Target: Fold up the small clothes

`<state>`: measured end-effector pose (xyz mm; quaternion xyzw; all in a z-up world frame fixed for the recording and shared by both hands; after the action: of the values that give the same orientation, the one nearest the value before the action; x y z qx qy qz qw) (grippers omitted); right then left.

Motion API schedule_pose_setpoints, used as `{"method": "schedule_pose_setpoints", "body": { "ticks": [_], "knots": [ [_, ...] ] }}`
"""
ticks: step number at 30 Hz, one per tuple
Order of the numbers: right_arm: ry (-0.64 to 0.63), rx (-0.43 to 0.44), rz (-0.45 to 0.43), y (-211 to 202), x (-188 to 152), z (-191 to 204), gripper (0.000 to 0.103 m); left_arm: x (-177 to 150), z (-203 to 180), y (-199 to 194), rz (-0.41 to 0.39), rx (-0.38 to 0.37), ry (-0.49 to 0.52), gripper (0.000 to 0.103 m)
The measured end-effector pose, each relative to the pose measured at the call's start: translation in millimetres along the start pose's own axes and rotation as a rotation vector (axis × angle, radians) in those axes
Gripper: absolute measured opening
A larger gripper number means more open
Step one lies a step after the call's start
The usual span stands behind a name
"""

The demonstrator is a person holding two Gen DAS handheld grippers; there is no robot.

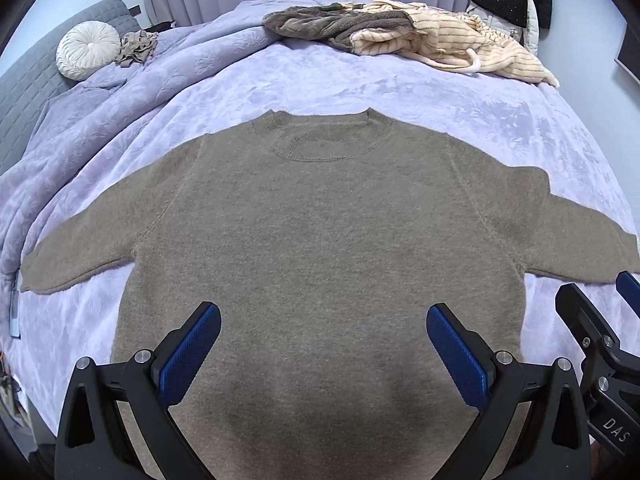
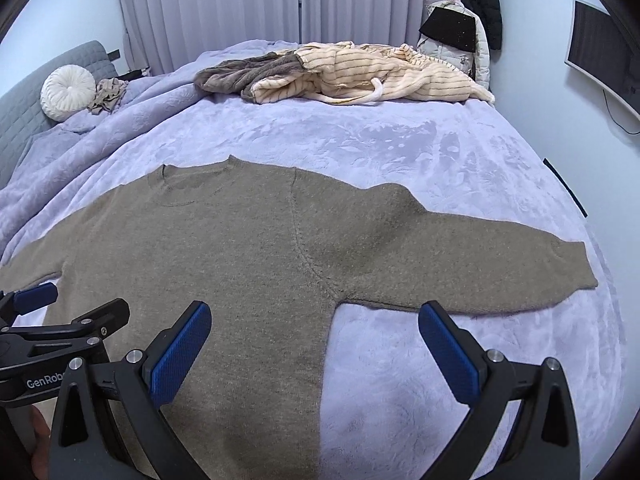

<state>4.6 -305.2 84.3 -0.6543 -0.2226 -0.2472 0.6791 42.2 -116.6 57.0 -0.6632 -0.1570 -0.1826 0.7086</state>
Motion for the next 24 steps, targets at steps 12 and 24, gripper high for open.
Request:
{"method": "schedule_pose_setpoints", "body": {
  "ticks": [12,24],
  "knots": [
    [0.088,-0.066,-0.023,2,13,-60,0.103,20,-52,2,-0.002,-0.039,0.069,0.103],
    [0.203,-0.162,0.000,15,6,-153,0.103,29,-126,33,0.062,-0.084,0.127,0.103]
  ]
}}
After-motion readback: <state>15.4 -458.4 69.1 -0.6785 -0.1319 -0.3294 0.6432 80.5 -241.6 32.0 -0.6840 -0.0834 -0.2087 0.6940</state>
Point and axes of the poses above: each gripper's, at about its wrist camera, not at the fingertips, and y roughly the way its jaws point, z to its left, x to its top, the point moved 6 cm from there along y, roughly the way its jaws point, and after that the axes turned 4 degrees about x, right-handed, at the moved point
